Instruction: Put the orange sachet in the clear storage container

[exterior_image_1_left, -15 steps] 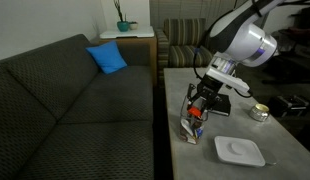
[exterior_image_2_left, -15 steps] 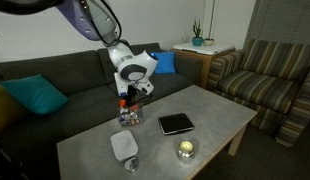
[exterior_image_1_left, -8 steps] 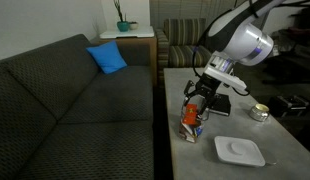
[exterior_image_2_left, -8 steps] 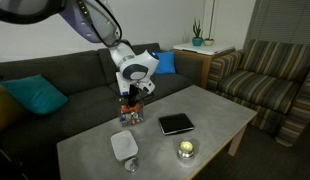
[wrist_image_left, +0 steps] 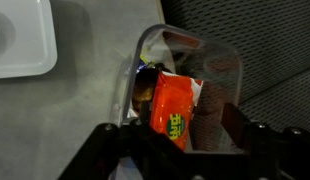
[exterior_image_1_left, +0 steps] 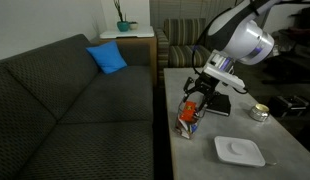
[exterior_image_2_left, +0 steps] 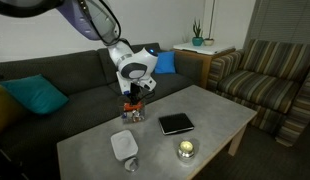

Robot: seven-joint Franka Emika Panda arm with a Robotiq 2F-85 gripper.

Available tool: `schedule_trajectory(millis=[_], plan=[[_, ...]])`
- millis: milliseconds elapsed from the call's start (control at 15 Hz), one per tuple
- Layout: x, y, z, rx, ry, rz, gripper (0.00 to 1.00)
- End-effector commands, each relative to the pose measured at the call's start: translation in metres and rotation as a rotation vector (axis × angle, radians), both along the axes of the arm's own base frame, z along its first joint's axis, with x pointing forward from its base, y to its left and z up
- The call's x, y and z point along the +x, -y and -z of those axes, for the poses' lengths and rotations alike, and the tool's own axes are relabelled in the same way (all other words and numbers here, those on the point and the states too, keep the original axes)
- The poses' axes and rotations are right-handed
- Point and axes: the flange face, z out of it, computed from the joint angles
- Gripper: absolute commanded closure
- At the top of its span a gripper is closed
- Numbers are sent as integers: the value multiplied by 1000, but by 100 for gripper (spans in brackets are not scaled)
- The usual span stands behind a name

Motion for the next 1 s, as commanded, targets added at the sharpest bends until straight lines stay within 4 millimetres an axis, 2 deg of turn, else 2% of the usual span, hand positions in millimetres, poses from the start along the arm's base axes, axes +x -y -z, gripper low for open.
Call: schedule_trajectory(millis=[0, 533, 800, 933], plan=[[-11, 6, -21, -42, 41, 8, 6], [-38, 24, -69, -146, 112, 41, 6], [-54, 31, -79, -191, 188, -63, 6], [-63, 34, -75, -246, 226, -160, 6]])
